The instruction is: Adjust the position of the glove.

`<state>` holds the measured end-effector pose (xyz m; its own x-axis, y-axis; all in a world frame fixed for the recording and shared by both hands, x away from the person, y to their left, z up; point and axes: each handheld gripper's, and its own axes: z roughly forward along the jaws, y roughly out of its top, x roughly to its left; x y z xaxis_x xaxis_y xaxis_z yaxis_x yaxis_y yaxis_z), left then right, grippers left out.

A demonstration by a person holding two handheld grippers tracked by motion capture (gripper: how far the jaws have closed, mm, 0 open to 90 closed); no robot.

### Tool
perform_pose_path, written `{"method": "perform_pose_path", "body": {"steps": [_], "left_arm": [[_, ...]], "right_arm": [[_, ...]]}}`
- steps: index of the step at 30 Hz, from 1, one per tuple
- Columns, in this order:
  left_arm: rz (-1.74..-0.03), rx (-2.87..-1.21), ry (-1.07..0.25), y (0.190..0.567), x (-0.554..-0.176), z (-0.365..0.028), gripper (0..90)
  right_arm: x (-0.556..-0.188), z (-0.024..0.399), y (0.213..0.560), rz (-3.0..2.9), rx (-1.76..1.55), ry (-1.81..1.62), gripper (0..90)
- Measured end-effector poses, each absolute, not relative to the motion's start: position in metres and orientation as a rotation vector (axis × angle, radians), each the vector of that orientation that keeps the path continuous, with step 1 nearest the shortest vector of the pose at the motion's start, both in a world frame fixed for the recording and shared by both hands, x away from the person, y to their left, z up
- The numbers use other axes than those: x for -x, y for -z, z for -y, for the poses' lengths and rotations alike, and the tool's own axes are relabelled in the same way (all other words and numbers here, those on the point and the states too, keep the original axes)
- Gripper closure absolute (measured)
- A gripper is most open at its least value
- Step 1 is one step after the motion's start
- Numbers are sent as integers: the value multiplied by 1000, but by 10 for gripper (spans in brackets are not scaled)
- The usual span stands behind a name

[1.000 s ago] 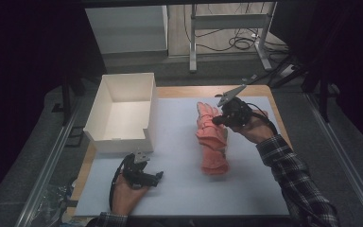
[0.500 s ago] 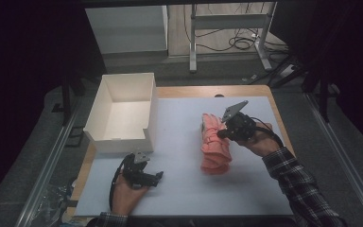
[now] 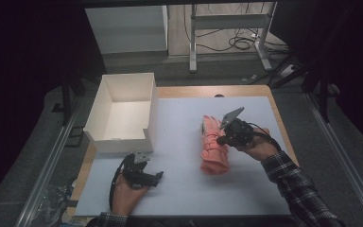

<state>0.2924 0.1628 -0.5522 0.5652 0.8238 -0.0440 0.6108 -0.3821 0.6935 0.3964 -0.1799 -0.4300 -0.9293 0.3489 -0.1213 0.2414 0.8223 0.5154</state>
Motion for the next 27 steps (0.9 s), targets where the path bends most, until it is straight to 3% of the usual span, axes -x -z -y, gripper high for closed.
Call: {"method": "perform_pose_path", "body": {"steps": [6,18,27], "left_arm": [[-1143,-2125,-407,552,-292,-163,9],[-1143,-2125,-407,552,-292,-163,9],[-1145,-2123,-404,552,-292,-163,9]], "right_arm": [[-397,184,437,-2803,-498,-769,883],[-392,200,416,-2742,-564,-906,739],[-393,230,441,-2666,-758,-973,679]]}}
